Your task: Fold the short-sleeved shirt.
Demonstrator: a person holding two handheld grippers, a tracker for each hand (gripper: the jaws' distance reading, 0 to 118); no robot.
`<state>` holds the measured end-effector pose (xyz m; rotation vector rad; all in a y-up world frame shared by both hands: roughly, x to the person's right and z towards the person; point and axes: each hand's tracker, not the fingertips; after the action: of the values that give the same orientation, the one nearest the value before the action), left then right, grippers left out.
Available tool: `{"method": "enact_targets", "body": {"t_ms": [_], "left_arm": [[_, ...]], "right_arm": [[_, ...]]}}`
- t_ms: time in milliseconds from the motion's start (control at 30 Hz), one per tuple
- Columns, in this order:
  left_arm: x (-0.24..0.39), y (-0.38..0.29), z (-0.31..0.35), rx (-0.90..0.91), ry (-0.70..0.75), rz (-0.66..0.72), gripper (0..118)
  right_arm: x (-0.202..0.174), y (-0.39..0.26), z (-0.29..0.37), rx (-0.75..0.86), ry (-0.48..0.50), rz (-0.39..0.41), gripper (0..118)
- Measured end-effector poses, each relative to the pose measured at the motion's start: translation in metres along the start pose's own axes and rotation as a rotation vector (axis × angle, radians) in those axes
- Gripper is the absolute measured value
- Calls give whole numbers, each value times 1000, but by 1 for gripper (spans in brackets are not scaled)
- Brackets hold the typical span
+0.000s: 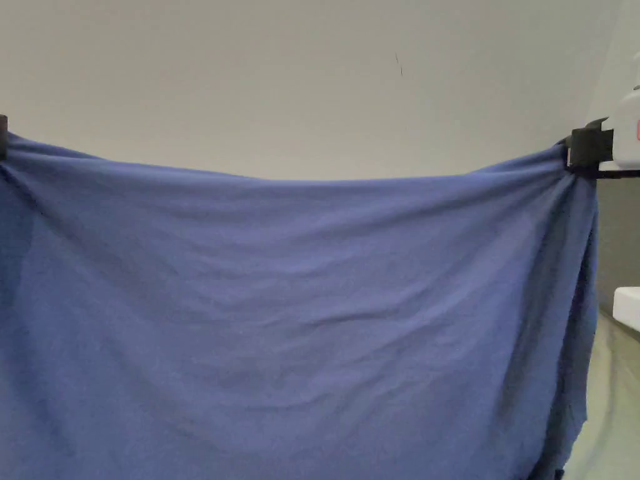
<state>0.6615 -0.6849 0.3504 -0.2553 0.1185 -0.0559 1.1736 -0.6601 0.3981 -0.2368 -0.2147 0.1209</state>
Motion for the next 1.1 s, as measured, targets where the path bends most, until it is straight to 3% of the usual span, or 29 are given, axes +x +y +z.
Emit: {"method": "enact_targets", "body": {"t_ms": [233, 400, 600, 900, 1100], "left_arm": [[20, 66, -35, 125, 112, 30, 4], [38, 85, -72, 136, 143, 39, 4], [60, 84, -120, 120, 165, 40, 4], [81, 62, -163, 84, 150, 13, 5], [83, 9, -178, -29, 123, -10, 5]], "right_arm": [[-25, 61, -37, 79, -116, 22, 6], [-29, 82, -70, 96, -166, -81, 6], [-46, 88, -88, 110, -220, -142, 6], [-36, 72, -124, 119, -239, -167, 6], [-28, 16, -150, 16, -181, -161, 6]]}}
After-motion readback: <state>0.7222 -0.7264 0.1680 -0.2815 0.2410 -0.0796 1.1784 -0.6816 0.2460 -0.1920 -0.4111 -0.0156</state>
